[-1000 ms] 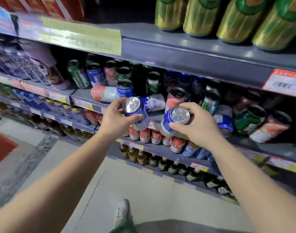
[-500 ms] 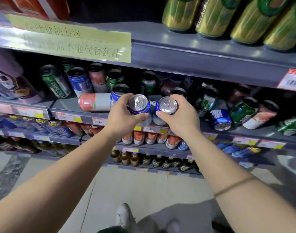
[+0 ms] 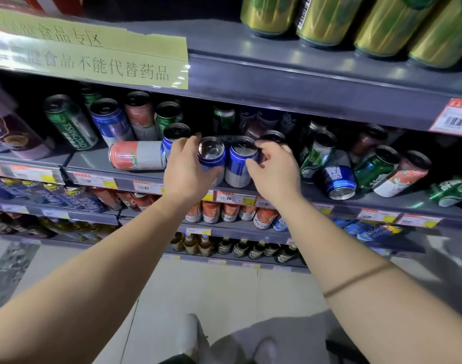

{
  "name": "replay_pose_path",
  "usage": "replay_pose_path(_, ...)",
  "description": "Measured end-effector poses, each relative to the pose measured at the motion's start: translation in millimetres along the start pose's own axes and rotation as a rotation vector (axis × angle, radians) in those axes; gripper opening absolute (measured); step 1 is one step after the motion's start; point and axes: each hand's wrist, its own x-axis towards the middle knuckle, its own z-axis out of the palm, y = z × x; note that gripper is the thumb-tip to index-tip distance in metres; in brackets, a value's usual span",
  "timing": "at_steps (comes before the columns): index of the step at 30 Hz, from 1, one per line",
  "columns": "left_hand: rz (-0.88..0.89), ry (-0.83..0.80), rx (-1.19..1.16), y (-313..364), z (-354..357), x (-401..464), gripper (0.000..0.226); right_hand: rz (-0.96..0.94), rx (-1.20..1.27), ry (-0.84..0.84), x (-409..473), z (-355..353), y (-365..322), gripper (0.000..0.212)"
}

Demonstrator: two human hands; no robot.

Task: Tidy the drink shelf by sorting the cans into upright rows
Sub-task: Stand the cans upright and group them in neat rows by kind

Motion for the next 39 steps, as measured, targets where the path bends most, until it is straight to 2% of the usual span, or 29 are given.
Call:
replay_pose_path(3, 0.065, 0.090, 0.027, 0, 0, -7, 0.075, 0.072, 0.008, 0.105, 13, -10, 19, 0.042)
replay_pose_path(7, 0.090, 0.169, -0.044, 10, 10, -19, 0.065, 0.146, -0.037, -0.055, 33, -6, 34, 0.085)
replay_pose_path(8, 0.090, 0.164, -0.071, 13, 14, -23, 0.063, 0.156, -0.006, -0.091, 37, -2, 36, 0.089)
replay_pose_path(10, 0.095, 0.119, -0.111, 19, 21, -30, 0.059, 0.170, 0.046, -0.108, 40, 4, 41, 0.085)
replay_pose_path(13, 0.080, -0.010, -0.176, 26, 29, -37, 0.055, 0.144, 0.141, -0.038, 31, -6, 48, 0.073)
replay_pose_path(16, 0.085, -0.179, -0.236, 33, 42, -42, 0.074, 0.078, 0.198, 0.012, 3, -31, 45, 0.065)
replay_pose_path(18, 0.119, -0.271, -0.288, 39, 53, -45, 0.088, 0.013, 0.231, -0.092, -15, -47, 42, 0.064)
replay_pose_path(21, 0.108, -0.287, -0.341, 34, 63, -52, 0.077, -0.019, 0.400, -0.352, -21, -56, 43, 0.060)
replay_pose_path(23, 0.044, -0.280, -0.352, 22, 61, -59, 0.073, 0.038, 0.420, -0.307, -7, -48, 48, 0.046)
replay_pose_path(26, 0.003, -0.261, -0.365, 4, 52, -68, 0.070, 0.025, 0.136, -0.074, 30, -17, 55, 0.046)
replay_pose_path(28, -0.003, -0.240, -0.337, -4, 43, -66, 0.075, -0.026, 0.019, -0.047, 55, 7, 56, 0.057)
replay_pose_path(32, -0.049, -0.210, -0.379, -15, 34, -59, 0.069, 0.057, -0.309, -0.120, 96, 34, 58, 0.065)
replay_pose_path(34, -0.067, -0.188, -0.385, -18, 32, -57, 0.068, 0.043, -0.431, -0.153, 102, 32, 55, 0.066)
replay_pose_path(37, -0.062, -0.193, -0.375, -17, 31, -56, 0.066, 0.153, -0.556, -0.271, 95, 18, 37, 0.068)
replay_pose_path(39, -0.074, -0.206, -0.377, -16, 32, -56, 0.063, 0.192, -0.607, -0.381, 88, 7, 28, 0.055)
